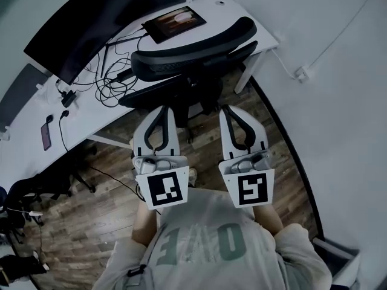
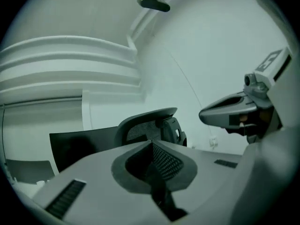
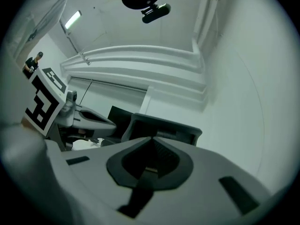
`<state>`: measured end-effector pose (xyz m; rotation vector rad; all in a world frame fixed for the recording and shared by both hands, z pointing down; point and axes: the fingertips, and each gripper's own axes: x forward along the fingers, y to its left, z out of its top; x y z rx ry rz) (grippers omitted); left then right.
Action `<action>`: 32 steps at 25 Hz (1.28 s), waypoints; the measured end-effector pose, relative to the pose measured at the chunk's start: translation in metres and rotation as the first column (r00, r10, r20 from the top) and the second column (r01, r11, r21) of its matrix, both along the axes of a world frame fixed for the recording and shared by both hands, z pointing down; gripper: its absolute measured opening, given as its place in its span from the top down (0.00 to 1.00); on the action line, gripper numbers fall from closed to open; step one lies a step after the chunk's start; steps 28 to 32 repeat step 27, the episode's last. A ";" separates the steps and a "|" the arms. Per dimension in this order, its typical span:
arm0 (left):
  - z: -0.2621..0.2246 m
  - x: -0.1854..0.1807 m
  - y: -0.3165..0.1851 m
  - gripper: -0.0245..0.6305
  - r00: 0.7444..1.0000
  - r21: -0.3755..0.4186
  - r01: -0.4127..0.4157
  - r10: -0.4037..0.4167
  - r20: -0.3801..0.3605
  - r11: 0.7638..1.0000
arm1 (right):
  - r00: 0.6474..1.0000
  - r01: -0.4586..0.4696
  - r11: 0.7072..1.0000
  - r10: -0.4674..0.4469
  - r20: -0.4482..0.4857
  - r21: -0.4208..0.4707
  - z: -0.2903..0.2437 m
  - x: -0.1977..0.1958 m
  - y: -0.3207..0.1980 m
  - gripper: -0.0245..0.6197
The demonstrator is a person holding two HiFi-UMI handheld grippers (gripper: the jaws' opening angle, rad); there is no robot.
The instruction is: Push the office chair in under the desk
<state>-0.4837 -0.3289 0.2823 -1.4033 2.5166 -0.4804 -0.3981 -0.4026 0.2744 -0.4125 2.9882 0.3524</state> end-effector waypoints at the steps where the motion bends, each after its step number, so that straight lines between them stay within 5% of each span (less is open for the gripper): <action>1: 0.001 0.004 -0.001 0.94 1.000 -0.002 -0.005 0.005 0.001 1.000 | 1.000 0.007 1.000 -0.007 -0.023 -0.009 0.008 0.000 0.002 0.93; 32: -0.004 0.012 -0.001 0.94 0.999 -0.014 -0.029 0.030 0.022 0.999 | 0.997 -0.010 0.998 0.005 -0.073 -0.062 0.030 0.004 -0.006 0.93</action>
